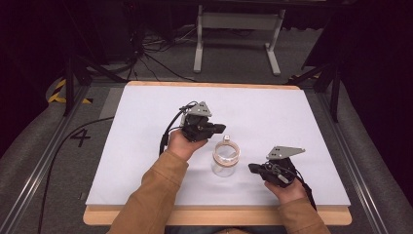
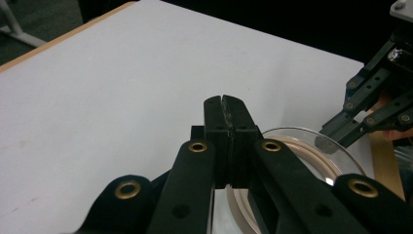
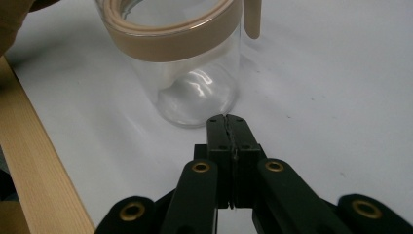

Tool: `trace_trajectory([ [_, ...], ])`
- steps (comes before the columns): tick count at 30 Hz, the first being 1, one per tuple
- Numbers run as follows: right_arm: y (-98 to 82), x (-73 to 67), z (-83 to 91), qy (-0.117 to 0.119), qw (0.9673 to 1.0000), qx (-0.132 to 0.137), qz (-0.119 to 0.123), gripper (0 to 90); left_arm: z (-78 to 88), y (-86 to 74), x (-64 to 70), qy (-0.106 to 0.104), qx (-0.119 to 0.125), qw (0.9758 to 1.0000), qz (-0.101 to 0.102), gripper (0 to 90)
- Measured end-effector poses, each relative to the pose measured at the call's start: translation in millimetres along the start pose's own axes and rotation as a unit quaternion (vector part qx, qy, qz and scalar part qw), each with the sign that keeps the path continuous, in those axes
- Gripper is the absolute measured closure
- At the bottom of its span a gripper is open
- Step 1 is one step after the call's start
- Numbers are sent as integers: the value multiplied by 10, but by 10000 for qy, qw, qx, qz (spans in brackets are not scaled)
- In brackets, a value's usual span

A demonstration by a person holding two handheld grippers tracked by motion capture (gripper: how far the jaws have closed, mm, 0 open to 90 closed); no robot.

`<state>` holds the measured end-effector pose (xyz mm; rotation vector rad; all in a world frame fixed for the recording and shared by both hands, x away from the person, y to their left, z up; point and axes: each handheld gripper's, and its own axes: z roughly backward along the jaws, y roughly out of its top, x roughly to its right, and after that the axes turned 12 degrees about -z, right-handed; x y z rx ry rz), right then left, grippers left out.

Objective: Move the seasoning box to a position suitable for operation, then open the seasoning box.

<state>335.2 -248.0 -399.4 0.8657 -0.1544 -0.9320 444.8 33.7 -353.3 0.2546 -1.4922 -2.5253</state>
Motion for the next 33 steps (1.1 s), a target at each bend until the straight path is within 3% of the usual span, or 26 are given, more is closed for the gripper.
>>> trace_trajectory([
  [4,-8,-11,-12,31,10000,-6,-4,897,-80,0,17,-151,-127,9997,-106,898],
  [7,-5,-18,-19,54,10000,-27,16,897,-125,-5,30,-92,-300,9992,-234,898],
  [13,10,-50,-30,102,9999,-42,57,896,-189,-28,-14,-168,-333,9993,-88,898],
  [16,20,-72,-42,126,9999,-60,61,896,-191,-23,-19,-87,-327,9993,-135,898],
  [26,78,-163,-96,215,9995,-163,186,897,-228,-13,7,-177,-330,9991,-202,899],
  [33,124,-254,-99,371,9989,-167,244,897,-215,-21,3,-166,-333,9992,-123,900],
])
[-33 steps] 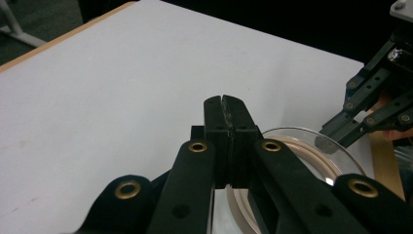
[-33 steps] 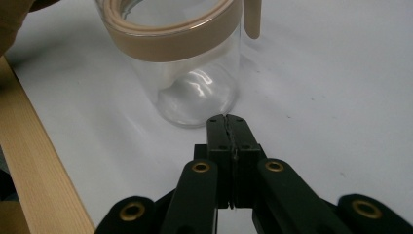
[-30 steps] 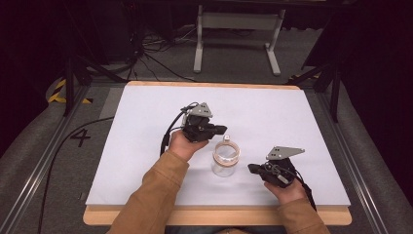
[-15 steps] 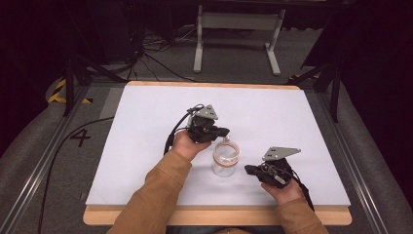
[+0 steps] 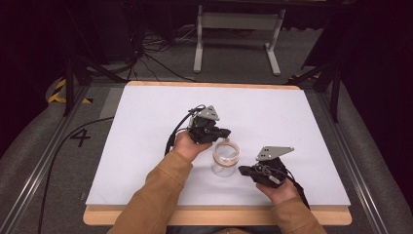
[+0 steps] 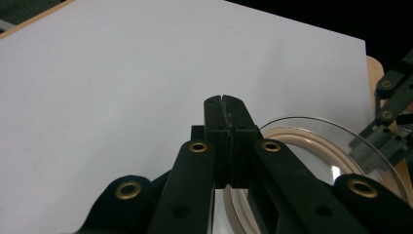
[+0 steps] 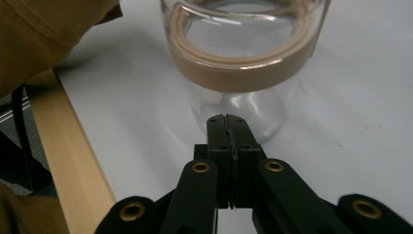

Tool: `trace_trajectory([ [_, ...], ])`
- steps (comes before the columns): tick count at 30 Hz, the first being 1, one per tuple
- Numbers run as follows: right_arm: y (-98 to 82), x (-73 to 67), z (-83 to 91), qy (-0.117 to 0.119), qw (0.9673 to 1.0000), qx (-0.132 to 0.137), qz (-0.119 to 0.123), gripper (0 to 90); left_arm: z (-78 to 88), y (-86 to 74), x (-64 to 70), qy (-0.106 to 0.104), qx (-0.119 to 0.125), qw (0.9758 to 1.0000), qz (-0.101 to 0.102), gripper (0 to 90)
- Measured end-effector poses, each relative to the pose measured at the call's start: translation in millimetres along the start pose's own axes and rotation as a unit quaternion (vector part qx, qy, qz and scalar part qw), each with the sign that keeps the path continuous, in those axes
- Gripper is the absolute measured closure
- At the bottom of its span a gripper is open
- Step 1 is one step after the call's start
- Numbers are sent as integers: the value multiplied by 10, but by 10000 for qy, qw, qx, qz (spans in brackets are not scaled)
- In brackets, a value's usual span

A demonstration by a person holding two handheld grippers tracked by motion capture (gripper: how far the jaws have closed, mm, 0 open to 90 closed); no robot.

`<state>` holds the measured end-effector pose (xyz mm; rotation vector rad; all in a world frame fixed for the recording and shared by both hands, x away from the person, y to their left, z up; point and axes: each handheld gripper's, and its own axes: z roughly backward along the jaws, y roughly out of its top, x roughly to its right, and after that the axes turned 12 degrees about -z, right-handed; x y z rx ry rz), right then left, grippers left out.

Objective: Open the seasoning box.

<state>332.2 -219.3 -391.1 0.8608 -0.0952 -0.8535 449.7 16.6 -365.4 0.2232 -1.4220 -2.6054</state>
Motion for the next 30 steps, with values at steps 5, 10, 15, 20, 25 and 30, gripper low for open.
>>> trace_trajectory([
  [5,36,-106,-9,9,9998,-41,204,897,-1,-13,-22,-44,35,9999,116,900],
  [10,65,-101,-13,52,9999,13,153,897,-15,-24,-31,-36,72,9998,188,900],
  [15,99,-133,-21,49,9997,37,217,897,-22,-21,-38,-10,34,9999,168,900],
  [20,175,-148,14,89,9995,236,199,897,-22,-24,-43,-35,38,9998,207,900],
  [25,245,-159,32,122,9990,382,206,898,-9,-22,-45,-36,67,9998,185,899],
  [30,266,-166,30,142,9989,388,223,898,31,-33,-51,53,140,9997,211,899],
])
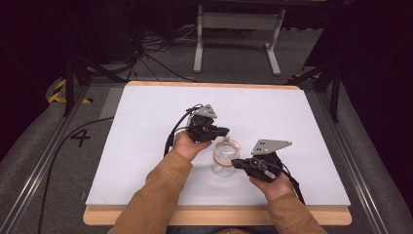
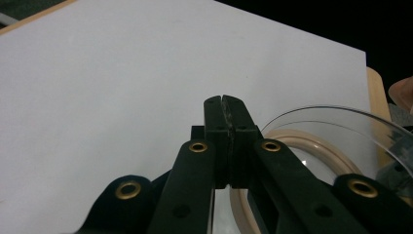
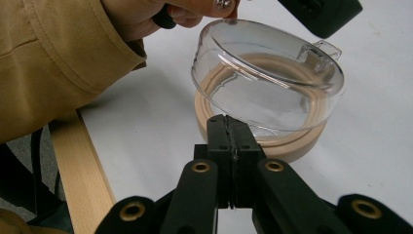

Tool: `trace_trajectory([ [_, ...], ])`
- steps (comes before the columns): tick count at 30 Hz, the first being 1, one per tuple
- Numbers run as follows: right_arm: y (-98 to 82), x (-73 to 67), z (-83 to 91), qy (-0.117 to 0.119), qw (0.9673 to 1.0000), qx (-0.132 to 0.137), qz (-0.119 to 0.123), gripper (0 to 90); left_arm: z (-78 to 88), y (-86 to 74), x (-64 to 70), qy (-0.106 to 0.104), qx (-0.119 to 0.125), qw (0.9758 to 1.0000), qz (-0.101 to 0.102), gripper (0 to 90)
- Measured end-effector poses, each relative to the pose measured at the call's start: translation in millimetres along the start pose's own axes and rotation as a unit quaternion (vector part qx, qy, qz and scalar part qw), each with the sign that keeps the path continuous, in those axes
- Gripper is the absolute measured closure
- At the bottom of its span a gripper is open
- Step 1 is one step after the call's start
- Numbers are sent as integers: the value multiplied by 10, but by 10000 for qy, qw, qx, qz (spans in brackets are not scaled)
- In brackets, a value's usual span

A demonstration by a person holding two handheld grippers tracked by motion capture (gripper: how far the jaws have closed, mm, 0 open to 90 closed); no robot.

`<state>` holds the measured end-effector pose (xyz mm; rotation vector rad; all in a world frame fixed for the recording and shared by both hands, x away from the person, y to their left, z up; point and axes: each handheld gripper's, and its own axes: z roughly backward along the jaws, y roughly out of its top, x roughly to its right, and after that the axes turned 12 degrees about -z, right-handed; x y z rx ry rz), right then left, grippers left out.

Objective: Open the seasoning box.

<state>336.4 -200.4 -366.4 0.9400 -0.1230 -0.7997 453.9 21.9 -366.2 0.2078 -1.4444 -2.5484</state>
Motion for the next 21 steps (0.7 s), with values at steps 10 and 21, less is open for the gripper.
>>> trace_trajectory([
  [10,47,10,34,37,9999,133,39,898,276,-24,8,176,241,9995,89,898],
  [21,167,77,17,113,9995,287,77,898,578,-146,59,430,303,9982,298,893],
])
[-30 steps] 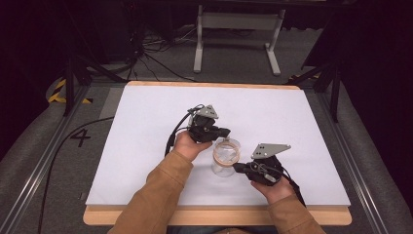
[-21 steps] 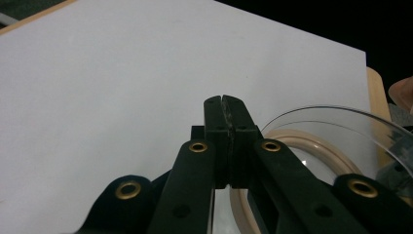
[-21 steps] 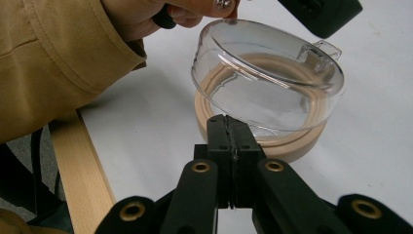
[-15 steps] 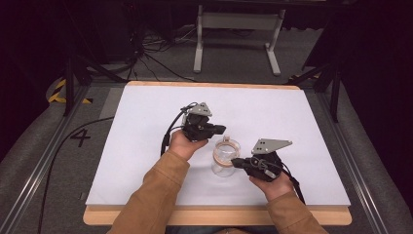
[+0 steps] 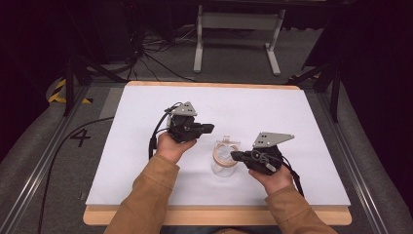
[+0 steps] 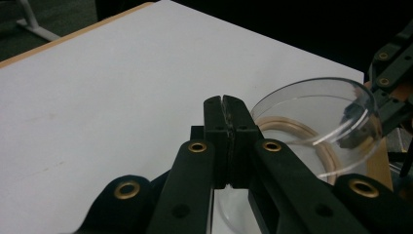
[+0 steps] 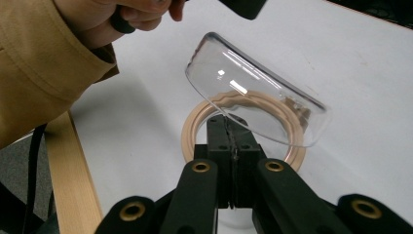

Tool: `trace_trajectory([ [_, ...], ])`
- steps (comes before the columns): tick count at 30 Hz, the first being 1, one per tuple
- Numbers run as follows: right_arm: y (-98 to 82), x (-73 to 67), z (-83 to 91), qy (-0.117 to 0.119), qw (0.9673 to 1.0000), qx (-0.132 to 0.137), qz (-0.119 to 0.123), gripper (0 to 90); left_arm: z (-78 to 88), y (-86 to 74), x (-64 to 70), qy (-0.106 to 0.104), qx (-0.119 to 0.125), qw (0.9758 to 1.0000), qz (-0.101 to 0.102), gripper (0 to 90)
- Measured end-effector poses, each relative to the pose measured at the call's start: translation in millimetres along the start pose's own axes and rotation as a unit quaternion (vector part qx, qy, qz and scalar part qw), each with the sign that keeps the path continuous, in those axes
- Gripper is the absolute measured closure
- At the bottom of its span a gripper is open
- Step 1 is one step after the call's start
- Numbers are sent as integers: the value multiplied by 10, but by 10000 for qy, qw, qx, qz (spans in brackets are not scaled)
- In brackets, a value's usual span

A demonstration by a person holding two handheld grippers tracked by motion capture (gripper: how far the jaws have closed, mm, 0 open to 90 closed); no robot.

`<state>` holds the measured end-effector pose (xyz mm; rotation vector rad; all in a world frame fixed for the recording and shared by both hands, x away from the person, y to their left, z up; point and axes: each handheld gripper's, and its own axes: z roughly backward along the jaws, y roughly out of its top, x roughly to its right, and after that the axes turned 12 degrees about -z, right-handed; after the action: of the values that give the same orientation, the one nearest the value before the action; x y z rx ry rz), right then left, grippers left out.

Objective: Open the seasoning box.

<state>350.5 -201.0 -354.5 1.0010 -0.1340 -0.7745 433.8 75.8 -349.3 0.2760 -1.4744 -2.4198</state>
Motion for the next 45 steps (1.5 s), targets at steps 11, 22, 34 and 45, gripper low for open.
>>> trace_trajectory([
  [11,149,68,-36,83,9998,157,114,897,370,-223,19,346,-1,9992,214,889],
  [22,238,173,-95,319,9988,356,131,897,598,-388,62,558,45,9977,380,883],
  [34,287,308,-149,469,9964,655,265,896,670,-453,69,546,106,9975,437,873],
  [45,264,492,-205,324,9953,899,174,897,607,-442,44,484,88,9981,384,867],
])
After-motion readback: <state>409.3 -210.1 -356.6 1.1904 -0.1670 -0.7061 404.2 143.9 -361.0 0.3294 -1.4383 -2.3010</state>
